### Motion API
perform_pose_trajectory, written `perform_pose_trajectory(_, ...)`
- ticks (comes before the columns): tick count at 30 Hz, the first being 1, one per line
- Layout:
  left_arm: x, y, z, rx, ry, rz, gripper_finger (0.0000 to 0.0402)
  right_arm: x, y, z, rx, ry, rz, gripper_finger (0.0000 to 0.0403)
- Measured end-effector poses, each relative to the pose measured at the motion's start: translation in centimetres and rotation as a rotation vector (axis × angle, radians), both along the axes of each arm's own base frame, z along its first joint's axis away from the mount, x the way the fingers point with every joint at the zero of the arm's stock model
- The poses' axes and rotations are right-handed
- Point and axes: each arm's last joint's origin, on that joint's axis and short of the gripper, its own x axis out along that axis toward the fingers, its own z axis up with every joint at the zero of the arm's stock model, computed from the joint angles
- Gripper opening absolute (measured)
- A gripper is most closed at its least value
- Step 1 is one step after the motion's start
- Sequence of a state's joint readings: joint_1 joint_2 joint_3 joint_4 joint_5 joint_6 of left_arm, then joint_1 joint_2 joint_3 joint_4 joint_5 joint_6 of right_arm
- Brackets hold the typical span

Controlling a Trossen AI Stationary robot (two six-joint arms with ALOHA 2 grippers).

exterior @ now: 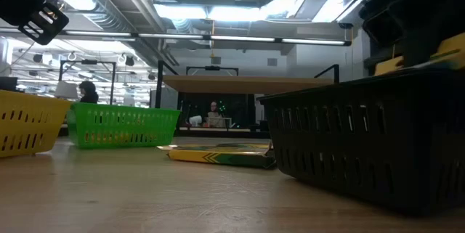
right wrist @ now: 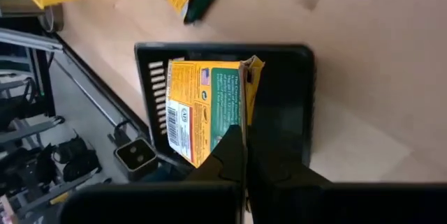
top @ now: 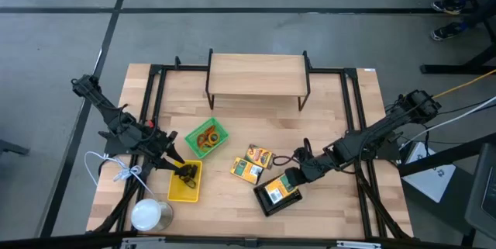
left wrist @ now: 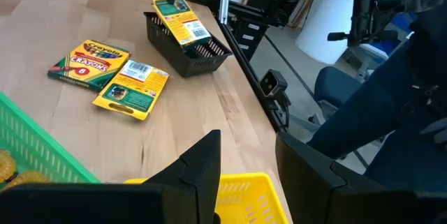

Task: Pick & Place Office Desk Supplies
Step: Put the crayon box into the black basket

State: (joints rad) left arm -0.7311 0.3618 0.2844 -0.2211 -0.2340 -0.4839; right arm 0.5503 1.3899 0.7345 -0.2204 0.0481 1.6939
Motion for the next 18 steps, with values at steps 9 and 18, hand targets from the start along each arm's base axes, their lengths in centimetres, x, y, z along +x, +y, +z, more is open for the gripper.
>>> perform_pose_trajectory(9,0.0,0.0,0.0,0.0,0.0,0.0,0.0132,-0.6,0.5,-0.7,-0.004,0.018,-0.014,0.0)
perform_pose_trajectory(18,0.0,0.0,0.0,0.001,0.0,0.0,0.0132,-0.4,0.3,-1.1,0.047,0.007,-0.029,0.0129)
